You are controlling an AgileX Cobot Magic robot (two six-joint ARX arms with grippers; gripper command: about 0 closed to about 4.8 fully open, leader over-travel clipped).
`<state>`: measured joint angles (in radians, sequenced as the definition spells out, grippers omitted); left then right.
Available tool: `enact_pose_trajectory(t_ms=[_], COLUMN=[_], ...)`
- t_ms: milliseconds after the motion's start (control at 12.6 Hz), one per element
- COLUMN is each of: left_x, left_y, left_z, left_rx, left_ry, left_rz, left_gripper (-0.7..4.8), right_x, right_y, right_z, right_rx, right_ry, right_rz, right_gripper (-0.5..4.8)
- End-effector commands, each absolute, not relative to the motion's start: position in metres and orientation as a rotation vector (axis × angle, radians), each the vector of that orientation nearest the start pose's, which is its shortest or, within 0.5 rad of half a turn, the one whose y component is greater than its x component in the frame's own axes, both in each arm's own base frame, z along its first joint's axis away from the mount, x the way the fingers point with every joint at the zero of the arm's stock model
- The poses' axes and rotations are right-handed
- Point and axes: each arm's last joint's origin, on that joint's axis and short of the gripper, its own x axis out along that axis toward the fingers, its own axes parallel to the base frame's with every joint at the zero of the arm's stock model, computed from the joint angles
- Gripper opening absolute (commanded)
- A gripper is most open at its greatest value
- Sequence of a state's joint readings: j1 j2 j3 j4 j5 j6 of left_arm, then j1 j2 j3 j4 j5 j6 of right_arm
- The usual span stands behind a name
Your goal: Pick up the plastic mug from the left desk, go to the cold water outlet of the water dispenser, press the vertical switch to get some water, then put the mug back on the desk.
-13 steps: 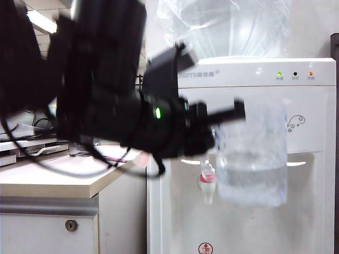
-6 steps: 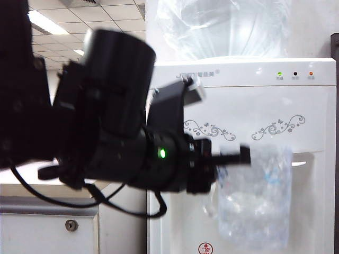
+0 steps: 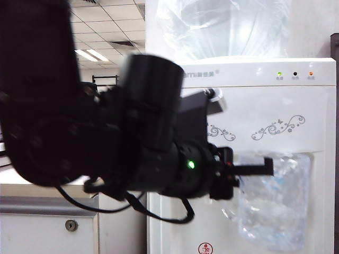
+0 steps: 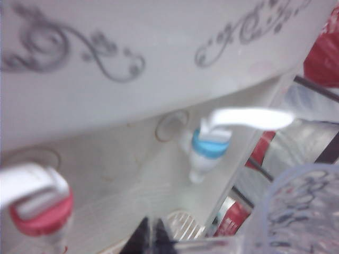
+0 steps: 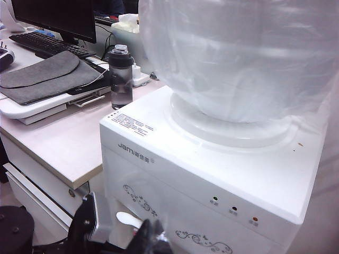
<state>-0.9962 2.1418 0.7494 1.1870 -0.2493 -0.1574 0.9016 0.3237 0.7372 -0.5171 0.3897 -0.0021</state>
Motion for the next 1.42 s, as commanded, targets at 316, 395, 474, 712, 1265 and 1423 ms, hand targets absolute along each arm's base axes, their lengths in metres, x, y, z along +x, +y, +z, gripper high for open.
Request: enact_pose_trajectory(t_ms=[316,395,474,712,1265,1423], left_x=[0.214,0.216,0.216,0.216,0.216,0.216], left_y=[-0.317,-0.32,-0.32,-0.32,-0.32,-0.32], left_z=[0.053,0.052,0.052,0.052,0.051,0.051], left_rx=[-0.006,-0.011,-0.011,-0.011,-0.006,-0.005], left_ry=[0.207,0.207,0.206,0.206,0.213,0.215], left_rz=[-0.734,-0.734,-0.734,-0.735,-0.735,-0.734], left_gripper=[-0.06,-0.06,-0.06,-0.05,-0.05,-0.05], right_x=[0.048,0.048,0.048,0.048,0.048,0.048], right_y=[0.043,0.042,0.042,0.042,0.041,0.041], right_z=[0.331,0.331,0.331,0.331,0.328,0.326], right_rx=[-0.074,-0.076,-0.076,-0.076,-0.092,-0.104], right_ry=[0.091,0.091,0.091,0.09,0.11,0.126], right_rz=[0.51,0.488,0.48,0.48,0.473,0.473], right_gripper=[-0.01,-0.01,-0.01,-0.01,-0.01,-0.01])
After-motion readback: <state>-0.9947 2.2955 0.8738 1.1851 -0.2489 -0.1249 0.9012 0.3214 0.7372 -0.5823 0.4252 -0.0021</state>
